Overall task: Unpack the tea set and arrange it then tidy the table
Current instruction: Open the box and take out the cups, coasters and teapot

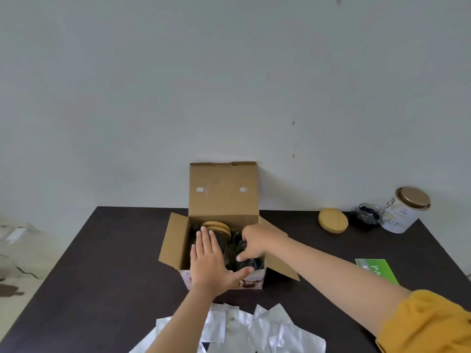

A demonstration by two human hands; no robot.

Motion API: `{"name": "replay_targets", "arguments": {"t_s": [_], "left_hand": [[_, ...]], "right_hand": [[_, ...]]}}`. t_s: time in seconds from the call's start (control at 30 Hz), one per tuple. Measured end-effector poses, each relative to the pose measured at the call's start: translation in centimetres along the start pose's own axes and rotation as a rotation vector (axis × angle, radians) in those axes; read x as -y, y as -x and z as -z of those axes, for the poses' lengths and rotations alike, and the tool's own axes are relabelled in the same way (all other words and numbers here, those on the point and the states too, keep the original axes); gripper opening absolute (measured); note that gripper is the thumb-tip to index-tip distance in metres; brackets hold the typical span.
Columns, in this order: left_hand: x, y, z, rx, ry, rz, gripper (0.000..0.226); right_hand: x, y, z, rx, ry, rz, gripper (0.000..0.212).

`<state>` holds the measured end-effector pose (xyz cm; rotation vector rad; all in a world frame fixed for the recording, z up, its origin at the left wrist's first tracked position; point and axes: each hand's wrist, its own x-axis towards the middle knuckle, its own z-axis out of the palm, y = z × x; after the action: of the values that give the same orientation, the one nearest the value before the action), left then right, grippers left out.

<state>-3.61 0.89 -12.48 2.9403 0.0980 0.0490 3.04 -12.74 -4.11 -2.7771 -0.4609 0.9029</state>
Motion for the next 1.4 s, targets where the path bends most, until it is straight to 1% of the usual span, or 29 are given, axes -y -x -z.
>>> {"name": "replay_targets", "arguments": {"t_s": [0.07, 0.13, 0.17, 0.27, 0.4, 0.5, 0.6, 0.63, 0.7, 0.77, 0.87, 0.93, 1.0, 1.03, 1.07, 1.2, 1.33, 1.4], "left_hand": [[0.1, 0.0, 0.0, -0.001, 0.01, -0.009, 0.14], [0.1, 0.0, -0.1, -0.005, 0.015, -0.016, 0.14], [0.2, 0.0, -0.1, -0.011, 0.018, -0.019, 0.139], [0.2, -0.1, -0.3, -0.008, 0.019, -0.024, 0.14], [0.3, -0.2, -0.4, -0.019, 0.024, -0.028, 0.139], [0.2, -0.2, -0.6, -0.021, 0.021, -0.029, 0.138], [0.2, -0.2, -0.8, -0.026, 0.01, -0.024, 0.137], [0.2, -0.2, -0.8, -0.027, 0.007, -0.025, 0.137], [0.1, -0.3, -0.9, -0.021, -0.002, -0.024, 0.137], [0.1, -0.4, -1.0, -0.022, -0.018, -0.022, 0.136], [0.1, -0.4, -1.0, -0.027, -0.037, -0.012, 0.135], [0.0, -0.3, -0.9, -0.028, -0.049, -0.004, 0.135], [-0.1, -0.3, -0.8, -0.035, -0.065, -0.001, 0.136], [-0.1, -0.3, -0.8, -0.039, -0.07, 0.0, 0.135], [0.0, -0.4, -0.9, -0.041, -0.074, 0.002, 0.135], [0.0, -0.7, -1.2, -0.036, -0.083, 0.007, 0.13], [0.0, -0.7, -1.4, -0.033, -0.114, 0.021, 0.127], [0.0, -0.7, -1.4, -0.035, -0.121, 0.021, 0.127]], "right_hand": [[0.8, 0.2, -0.3, 0.055, 0.11, -0.033, 0.044], [1.1, 0.2, -0.5, 0.086, 0.155, -0.048, 0.056], [1.2, 0.2, -0.5, 0.088, 0.166, -0.054, 0.058], [1.3, 0.2, -0.7, 0.055, 0.15, -0.062, 0.051], [0.9, 0.4, -0.7, -0.08, 0.081, -0.043, 0.042], [0.0, 0.3, -0.6, -0.211, -0.037, -0.011, 0.048], [-1.7, 0.6, 0.0, -0.362, -0.252, 0.02, 0.064], [-2.4, 0.9, 0.4, -0.396, -0.353, 0.034, 0.06], [-4.3, 1.7, 0.9, -0.457, -0.527, 0.038, 0.038], [-7.2, 2.3, 1.1, -0.512, -0.592, -0.014, 0.028], [-12.5, 3.2, 0.6, -0.555, -0.577, -0.126, 0.025], [-16.3, 4.0, 0.0, -0.559, -0.521, -0.257, 0.037], [-20.0, 4.6, -0.7, -0.554, -0.427, -0.416, 0.059], [-21.7, 4.9, -0.9, -0.551, -0.401, -0.469, 0.067], [-23.5, 5.2, -1.1, -0.553, -0.389, -0.507, 0.068], [-29.4, 5.8, -1.4, -0.588, -0.39, -0.608, 0.061], [-32.4, 6.1, -1.4, -0.566, -0.379, -0.648, 0.051], [-33.3, 5.8, -1.6, -0.549, -0.37, -0.658, 0.05]]}}
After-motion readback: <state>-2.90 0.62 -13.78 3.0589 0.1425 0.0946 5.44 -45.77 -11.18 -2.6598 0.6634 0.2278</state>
